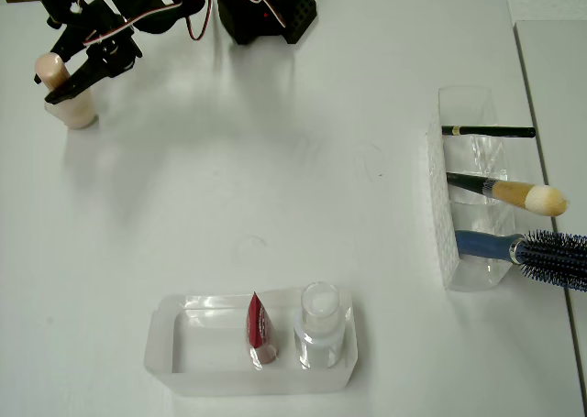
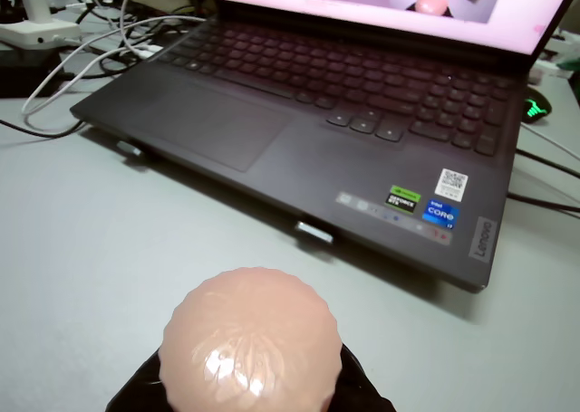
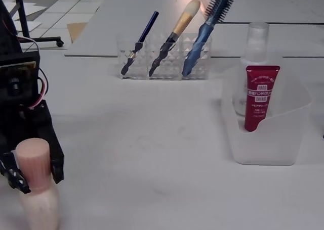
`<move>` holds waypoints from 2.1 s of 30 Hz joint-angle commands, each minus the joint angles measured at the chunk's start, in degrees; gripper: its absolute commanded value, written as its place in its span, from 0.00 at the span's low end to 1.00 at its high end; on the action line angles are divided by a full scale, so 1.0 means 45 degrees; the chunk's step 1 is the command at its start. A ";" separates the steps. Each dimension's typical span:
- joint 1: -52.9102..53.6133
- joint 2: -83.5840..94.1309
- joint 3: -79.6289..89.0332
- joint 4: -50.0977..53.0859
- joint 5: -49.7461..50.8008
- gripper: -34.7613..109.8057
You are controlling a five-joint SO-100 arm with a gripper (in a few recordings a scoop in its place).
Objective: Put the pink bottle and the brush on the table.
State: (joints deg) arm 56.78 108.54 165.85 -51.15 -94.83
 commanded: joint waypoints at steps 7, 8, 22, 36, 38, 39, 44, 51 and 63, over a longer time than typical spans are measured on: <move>0.0176 -0.0039 -0.0332 -0.1094 -0.0820 0.24; 0.0176 -0.0098 -0.0313 -0.1191 -0.0820 0.24; 0.0176 -0.0957 -0.0117 -0.1035 -0.0762 0.24; 0.0176 -0.1211 -0.0039 -0.0723 -0.0820 0.31; 0.0176 -0.1191 -0.0020 -0.0684 -0.0840 0.34; 0.0176 -0.1191 -0.0020 -0.0684 -0.0840 0.34; 0.0176 -0.1113 0.0020 -0.0625 -0.0840 0.39; 0.0176 -0.0898 0.0059 -0.0312 -0.0840 0.45; 0.0176 0.0078 0.0156 0.1035 -0.0859 0.59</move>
State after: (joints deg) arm 57.22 105.91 166.11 -46.76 -97.91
